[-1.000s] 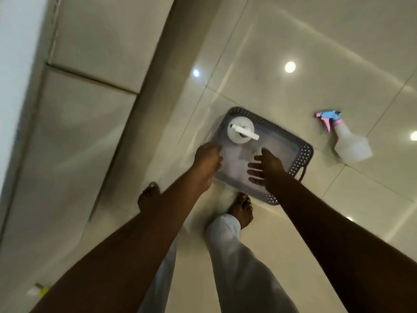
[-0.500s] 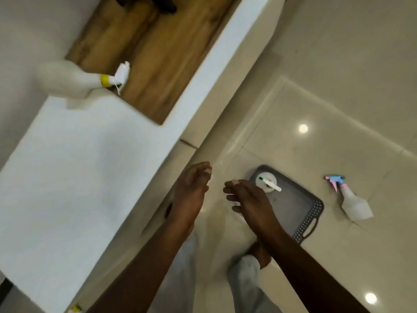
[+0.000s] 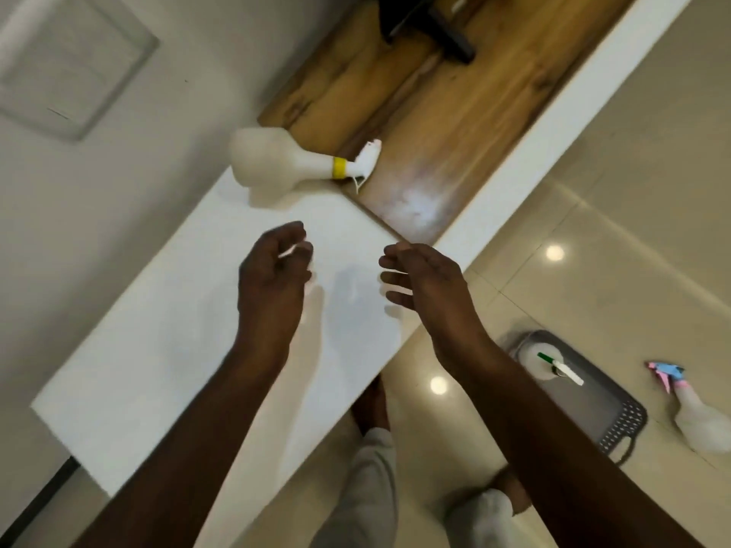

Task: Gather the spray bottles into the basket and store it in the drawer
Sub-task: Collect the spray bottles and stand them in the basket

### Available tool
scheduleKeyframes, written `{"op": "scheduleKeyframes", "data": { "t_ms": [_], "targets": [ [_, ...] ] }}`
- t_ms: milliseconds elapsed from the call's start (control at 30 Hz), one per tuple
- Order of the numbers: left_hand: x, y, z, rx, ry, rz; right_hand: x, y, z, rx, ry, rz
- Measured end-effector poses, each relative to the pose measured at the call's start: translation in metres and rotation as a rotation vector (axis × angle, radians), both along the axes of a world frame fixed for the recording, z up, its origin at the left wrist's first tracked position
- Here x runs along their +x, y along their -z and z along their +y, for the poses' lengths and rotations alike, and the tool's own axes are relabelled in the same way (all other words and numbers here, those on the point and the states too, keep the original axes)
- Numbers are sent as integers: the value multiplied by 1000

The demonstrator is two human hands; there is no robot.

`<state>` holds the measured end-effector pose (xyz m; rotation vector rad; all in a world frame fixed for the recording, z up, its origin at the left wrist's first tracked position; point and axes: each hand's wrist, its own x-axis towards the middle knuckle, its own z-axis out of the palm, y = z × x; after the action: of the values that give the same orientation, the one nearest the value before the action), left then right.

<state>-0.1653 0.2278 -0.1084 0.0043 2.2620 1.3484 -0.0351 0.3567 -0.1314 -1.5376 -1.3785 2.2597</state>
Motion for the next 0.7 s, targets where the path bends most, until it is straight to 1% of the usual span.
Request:
{"op": "scheduleKeyframes", "data": {
  "t_ms": [133,200,267,333,400,500,600,700],
  "targets": [
    [-77,-5,4,-59,46,225,-67,1,-12,-110,11,12],
    [-107,-3,11,-143,126,365,-99,5,-15,-182,33,21],
    [-130,3,20,-230,242,440,-125,10,-16,-278,64,59],
    [-149,10,32,-282,338,410,-149,16,-18,-360,100,104],
    [-161,17,43,-308,382,349,-167,23,-19,-410,129,137],
    [-165,26,51,-264,385,267,-184,31,-23,-481,178,183],
    [-161,31,46,-250,370,291,-188,35,-25,-486,203,205],
    [-149,28,38,-211,339,314,-175,34,-27,-434,210,226]
  ]
}}
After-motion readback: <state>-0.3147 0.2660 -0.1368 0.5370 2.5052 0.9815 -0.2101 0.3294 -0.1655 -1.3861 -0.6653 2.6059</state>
